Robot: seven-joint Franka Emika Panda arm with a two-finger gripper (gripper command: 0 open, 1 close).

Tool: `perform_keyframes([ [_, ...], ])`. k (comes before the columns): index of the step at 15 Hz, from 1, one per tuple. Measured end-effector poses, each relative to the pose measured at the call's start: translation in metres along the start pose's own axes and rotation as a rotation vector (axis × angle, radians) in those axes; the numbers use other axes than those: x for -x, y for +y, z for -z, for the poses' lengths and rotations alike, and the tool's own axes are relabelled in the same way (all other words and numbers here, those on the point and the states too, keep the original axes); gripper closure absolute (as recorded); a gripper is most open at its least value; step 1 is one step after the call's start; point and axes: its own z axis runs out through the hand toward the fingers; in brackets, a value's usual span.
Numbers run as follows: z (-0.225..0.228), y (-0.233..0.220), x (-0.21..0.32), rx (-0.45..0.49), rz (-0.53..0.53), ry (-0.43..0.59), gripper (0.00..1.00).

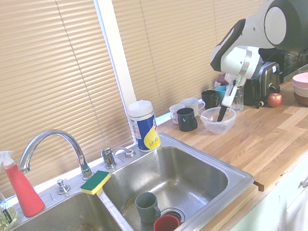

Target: Put the spoon into the sink

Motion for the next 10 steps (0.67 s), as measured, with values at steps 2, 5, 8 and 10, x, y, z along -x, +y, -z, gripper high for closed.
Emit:
perform_keyframes([
  [2, -0.012, -0.002, -0.001, -0.015, 0.031, 0.011, 0.00],
  [5, -0.018, -0.001, 0.001, -0.043, 0.053, 0.037, 1.00],
  [8, -0.018, -0.003, 0.001, -0.065, 0.050, 0.056, 1.00],
  [10, -0.020, -0.005, 0.001, -0.081, 0.057, 0.066, 1.00],
])
